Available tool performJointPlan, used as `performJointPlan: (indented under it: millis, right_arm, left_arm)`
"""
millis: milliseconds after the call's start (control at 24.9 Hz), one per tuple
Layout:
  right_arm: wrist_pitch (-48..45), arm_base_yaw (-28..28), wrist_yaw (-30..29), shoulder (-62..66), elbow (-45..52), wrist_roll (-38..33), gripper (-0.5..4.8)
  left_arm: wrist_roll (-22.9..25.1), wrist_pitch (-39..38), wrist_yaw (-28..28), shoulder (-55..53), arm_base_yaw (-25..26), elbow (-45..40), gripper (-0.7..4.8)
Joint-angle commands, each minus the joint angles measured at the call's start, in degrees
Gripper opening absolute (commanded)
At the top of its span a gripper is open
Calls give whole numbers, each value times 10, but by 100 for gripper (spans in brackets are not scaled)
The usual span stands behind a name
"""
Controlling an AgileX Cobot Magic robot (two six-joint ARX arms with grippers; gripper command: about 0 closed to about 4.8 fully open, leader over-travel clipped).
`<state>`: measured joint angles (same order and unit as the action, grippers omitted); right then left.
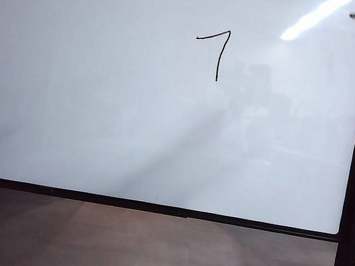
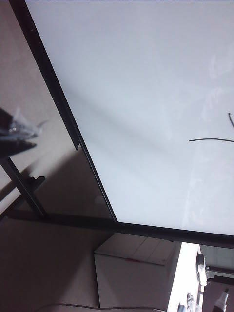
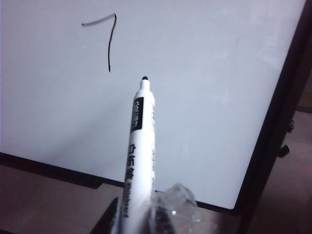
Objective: Reach to the right to find the marker pen, pick it up, and write the number 7 on the whiteboard.
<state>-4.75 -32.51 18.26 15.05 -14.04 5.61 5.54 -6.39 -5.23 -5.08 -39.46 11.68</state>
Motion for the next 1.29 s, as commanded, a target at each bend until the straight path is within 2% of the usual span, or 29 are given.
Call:
performJointPlan:
  millis: [40, 563, 885, 1046, 1207, 1287]
  right_arm:
    - [-9, -1, 0, -21, 5, -2, 3]
    - [22, -1, -4, -39, 6, -2, 3]
    - [22, -1, -4, -39, 6, -2, 3]
    - [22, -1, -4, -39, 6, -2, 3]
    - [23, -1, -4, -39, 6, -2, 3]
    - [23, -1, -4, -39, 6, -2, 3]
  left_arm:
    - [-16, 8, -1, 1, 0, -8, -6]
    - [-15, 14, -1, 1, -1, -30, -6]
    - [-31, 77, -3, 1, 0, -71, -6]
    - [-36, 78, -19, 1, 0, -72, -6]
    - [-36, 92, -63, 21, 1, -77, -6]
    - [-36, 107, -64, 37, 18, -85, -6]
